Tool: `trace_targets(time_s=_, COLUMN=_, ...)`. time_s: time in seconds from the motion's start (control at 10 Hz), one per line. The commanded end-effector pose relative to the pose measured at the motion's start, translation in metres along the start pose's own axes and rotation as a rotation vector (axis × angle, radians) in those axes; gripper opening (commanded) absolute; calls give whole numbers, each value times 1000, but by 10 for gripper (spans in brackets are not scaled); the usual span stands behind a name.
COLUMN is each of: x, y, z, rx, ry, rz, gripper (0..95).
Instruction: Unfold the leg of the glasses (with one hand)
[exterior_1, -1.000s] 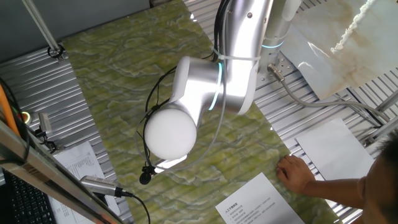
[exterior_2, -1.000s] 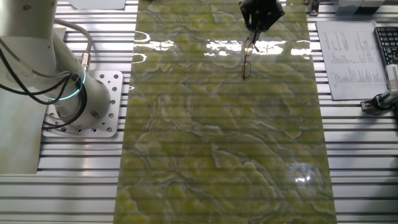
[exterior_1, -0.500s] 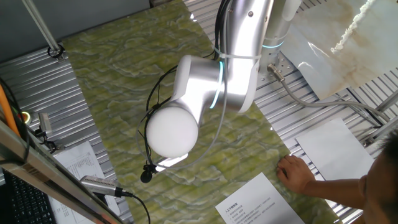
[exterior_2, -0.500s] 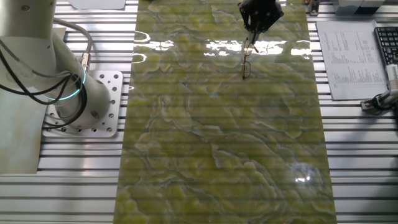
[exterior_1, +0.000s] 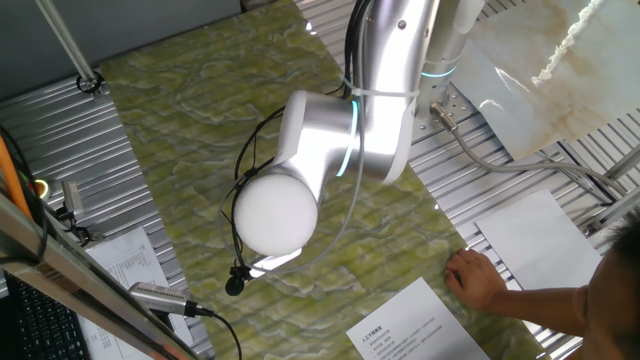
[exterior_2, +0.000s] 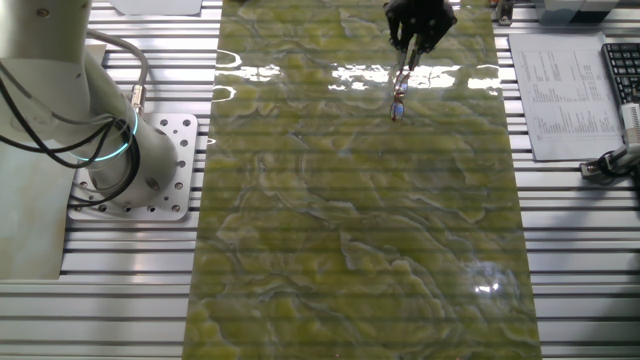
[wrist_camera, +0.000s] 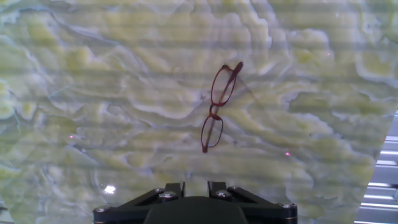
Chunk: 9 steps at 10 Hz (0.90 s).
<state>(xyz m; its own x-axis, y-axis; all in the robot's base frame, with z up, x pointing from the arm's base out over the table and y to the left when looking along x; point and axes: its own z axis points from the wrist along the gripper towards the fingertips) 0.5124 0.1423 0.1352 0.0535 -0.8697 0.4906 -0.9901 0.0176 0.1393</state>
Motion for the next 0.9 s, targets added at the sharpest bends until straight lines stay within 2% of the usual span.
trace_targets(time_s=0.1, x=2, y=1, z=-3, rx=6, ry=-5, rz=13, gripper=190)
trace_targets(time_s=0.3, x=7, y=2, z=-5, rx=12, ry=-9, rz=19, gripper=190)
trace_targets(time_s=0.6, x=44, y=1, z=1, rx=24, ry=-49, rz=-4, gripper=190)
trace_targets(time_s=0.7, x=51, y=2, z=3, rx=32, ry=-62, rz=2, gripper=190)
trace_targets(time_s=0.8, x=62, y=4, z=8, rx=46, ry=-101, rz=35, gripper=190)
trace_targets(time_s=0.9, x=70, y=4, z=14, rx=48, ry=-157, rz=70, gripper=190)
